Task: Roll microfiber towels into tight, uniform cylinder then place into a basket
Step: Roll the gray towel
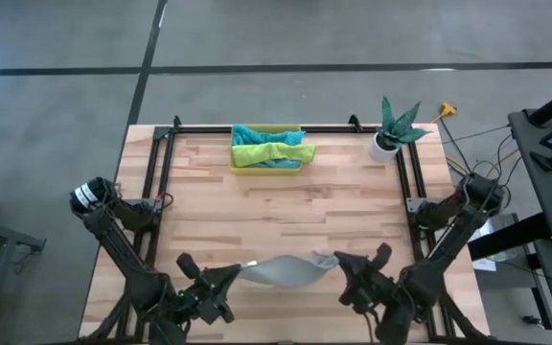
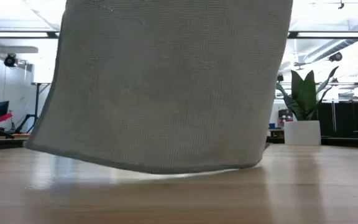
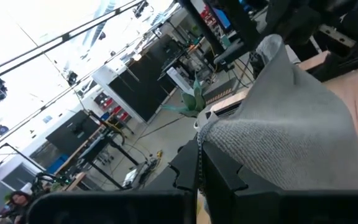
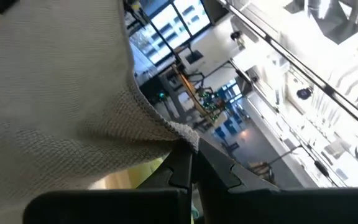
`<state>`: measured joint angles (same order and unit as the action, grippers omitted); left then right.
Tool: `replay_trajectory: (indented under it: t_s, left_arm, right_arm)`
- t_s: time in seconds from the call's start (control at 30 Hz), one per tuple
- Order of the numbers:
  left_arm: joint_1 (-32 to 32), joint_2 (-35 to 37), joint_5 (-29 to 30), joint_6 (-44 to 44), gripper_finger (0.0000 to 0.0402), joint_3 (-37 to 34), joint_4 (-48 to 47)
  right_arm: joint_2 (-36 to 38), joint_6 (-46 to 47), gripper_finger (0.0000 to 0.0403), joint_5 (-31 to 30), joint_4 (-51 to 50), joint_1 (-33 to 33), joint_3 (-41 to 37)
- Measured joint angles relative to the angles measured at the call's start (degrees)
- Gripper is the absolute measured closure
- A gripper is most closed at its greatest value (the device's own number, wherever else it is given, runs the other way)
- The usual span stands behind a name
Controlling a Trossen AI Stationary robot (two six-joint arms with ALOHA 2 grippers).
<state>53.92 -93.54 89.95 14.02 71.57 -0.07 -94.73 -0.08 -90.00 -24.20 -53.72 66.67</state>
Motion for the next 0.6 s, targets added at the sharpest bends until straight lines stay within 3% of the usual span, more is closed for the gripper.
replay_trajectory:
  t_s: [0.13, 0.3, 0.43, 0.5, 0.6]
  left_arm:
    - [0.8, 0.8, 0.0, -0.1, 0.0401, -0.8, 0.0]
    - [1.1, 3.5, -0.1, -4.3, 0.0401, -4.3, 0.0]
    - [-2.7, 6.6, -0.3, -9.0, 0.0402, -10.3, -0.1]
    - [-5.2, 8.6, -3.8, -11.0, 0.0401, -13.7, -0.2]
    - [-9.8, 12.7, -18.8, -14.1, 0.0402, -17.9, 0.1]
  right_arm:
    - [1.7, 5.6, 0.0394, 1.6, -6.2, -1.0, 0.0]
    - [5.7, 27.1, 0.0394, 13.6, -22.8, 1.1, -0.7]
    - [8.0, 33.8, 0.0394, 17.8, -23.8, 4.1, -4.6]
    - [9.3, 33.1, 0.0394, 20.2, -21.6, 5.7, -6.4]
    - [10.7, 30.0, 0.0394, 24.4, -17.2, 8.5, -9.1]
